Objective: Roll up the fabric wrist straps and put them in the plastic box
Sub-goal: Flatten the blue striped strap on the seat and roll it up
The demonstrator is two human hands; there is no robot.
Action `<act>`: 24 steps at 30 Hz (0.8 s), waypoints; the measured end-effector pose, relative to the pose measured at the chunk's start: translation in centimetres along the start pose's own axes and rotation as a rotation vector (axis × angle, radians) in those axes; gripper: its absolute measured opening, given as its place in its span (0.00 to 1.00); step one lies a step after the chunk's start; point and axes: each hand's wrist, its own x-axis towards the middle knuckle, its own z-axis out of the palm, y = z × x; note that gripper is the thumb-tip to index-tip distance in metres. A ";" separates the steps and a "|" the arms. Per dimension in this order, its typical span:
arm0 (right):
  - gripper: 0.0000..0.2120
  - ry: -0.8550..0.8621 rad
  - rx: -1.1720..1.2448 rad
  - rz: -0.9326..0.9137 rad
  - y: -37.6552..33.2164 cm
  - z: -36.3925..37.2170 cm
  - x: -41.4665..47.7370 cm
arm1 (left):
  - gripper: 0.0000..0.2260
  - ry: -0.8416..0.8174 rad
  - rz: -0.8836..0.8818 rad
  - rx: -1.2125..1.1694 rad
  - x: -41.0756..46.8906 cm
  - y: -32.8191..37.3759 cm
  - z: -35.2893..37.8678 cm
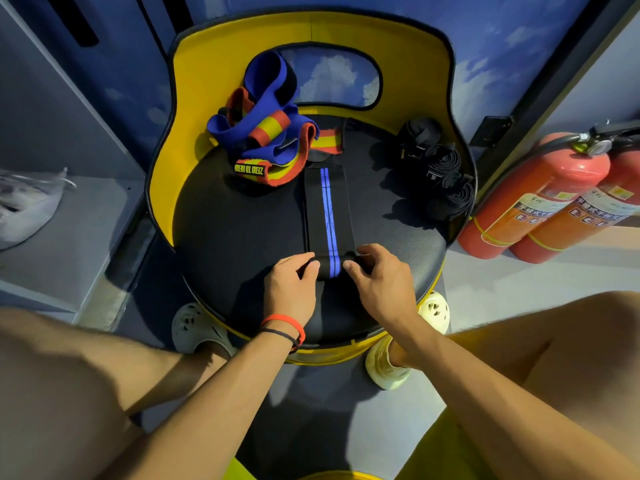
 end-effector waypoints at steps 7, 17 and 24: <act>0.18 -0.043 0.206 0.102 0.3 -0.7 -0.2 | 0.10 -0.020 -0.120 -0.114 -0.4 0.2 -0.4; 0.16 -0.172 0.163 0.136 0.4 -1.3 0.5 | 0.11 -0.024 -0.109 -0.073 -1.2 0.1 -0.7; 0.13 -0.148 0.122 0.053 0.6 -1.7 0.4 | 0.12 -0.074 -0.107 -0.041 -1.1 -0.5 -0.9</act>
